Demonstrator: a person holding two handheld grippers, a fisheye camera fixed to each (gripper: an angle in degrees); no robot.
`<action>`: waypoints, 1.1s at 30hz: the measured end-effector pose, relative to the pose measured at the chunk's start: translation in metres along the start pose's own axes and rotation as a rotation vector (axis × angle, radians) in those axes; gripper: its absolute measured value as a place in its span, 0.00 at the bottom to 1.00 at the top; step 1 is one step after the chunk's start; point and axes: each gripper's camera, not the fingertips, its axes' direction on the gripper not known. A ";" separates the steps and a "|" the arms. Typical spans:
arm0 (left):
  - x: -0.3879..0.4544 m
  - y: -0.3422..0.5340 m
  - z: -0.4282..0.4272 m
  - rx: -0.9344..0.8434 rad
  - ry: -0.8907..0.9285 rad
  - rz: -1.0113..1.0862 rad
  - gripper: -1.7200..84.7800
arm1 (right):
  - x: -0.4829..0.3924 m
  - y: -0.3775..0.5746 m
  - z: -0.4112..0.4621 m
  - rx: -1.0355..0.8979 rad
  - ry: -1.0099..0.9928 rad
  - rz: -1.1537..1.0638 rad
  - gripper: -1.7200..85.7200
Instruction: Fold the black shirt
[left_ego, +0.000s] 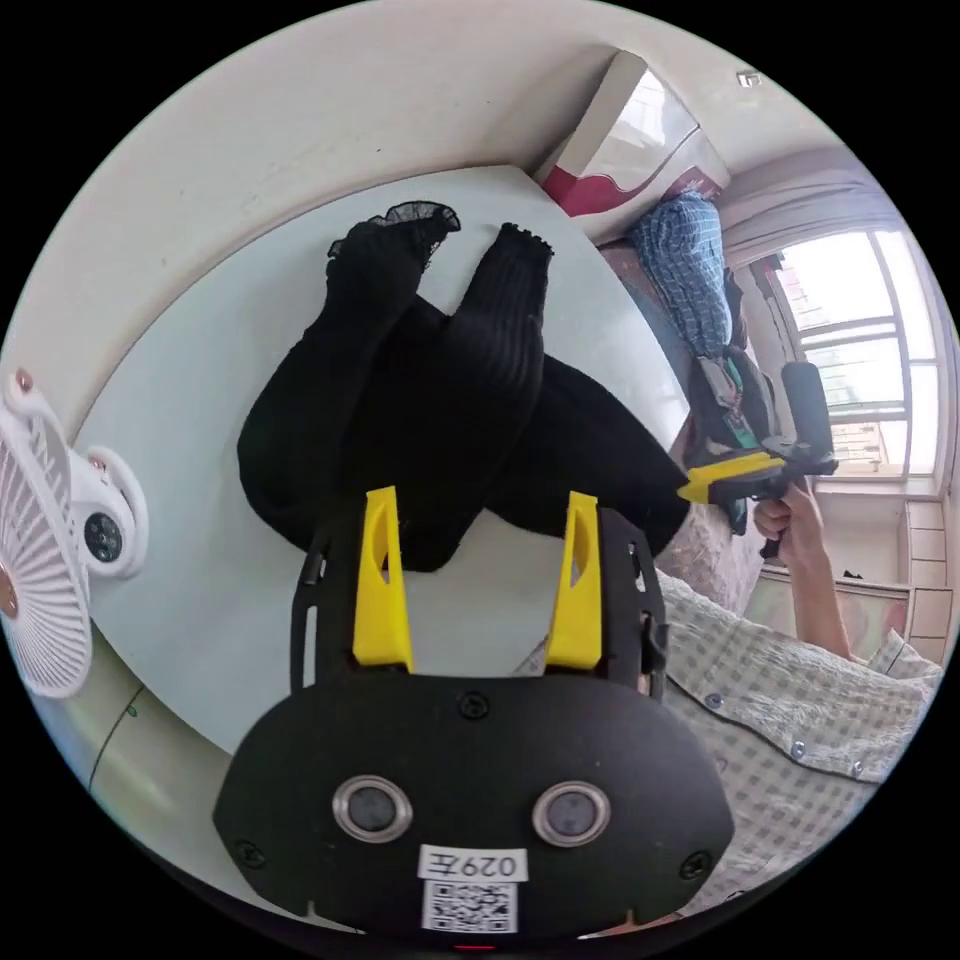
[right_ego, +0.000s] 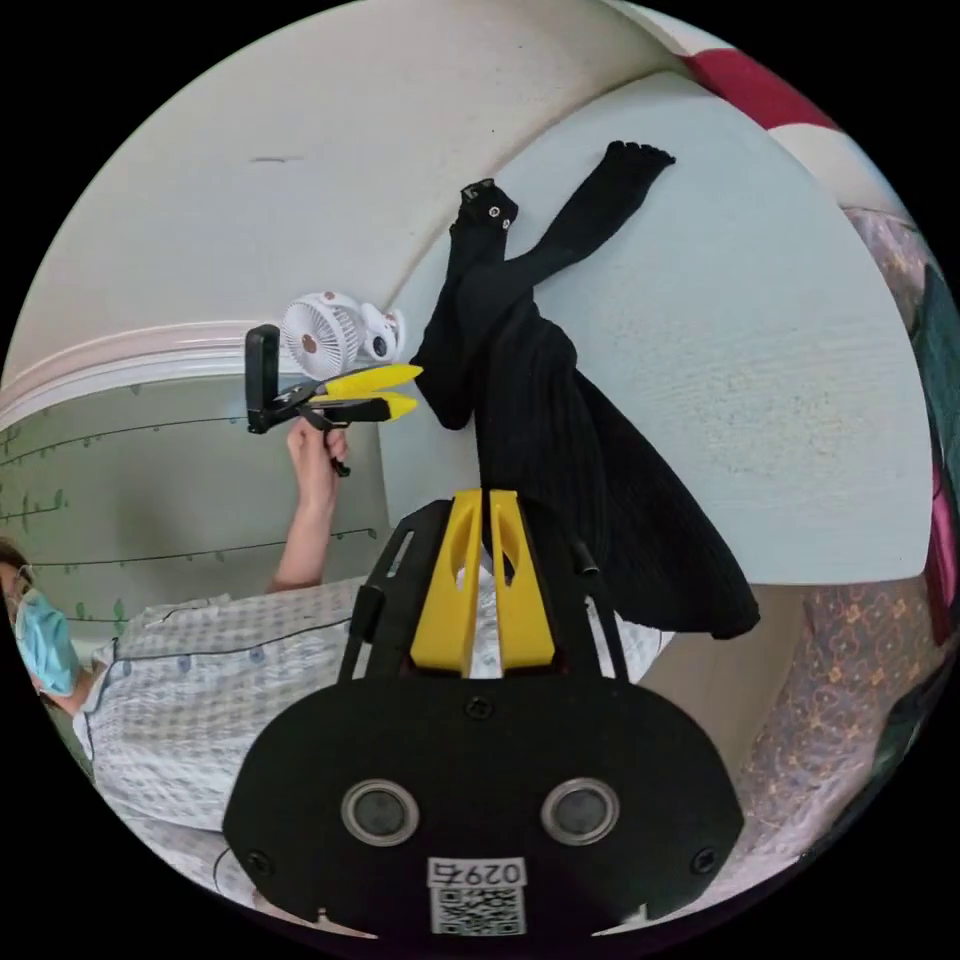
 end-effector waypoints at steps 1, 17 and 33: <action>0.001 -0.013 0.008 -0.033 -0.071 0.005 0.27 | 0.006 0.004 -0.016 0.034 -0.076 -0.012 0.02; -0.040 0.091 -0.052 0.199 -0.143 -0.425 0.01 | 0.049 -0.063 -0.254 0.689 -0.451 -0.214 0.02; -0.016 0.271 -0.035 0.406 0.025 -0.938 0.01 | -0.056 -0.225 -0.164 0.276 0.790 -0.129 0.03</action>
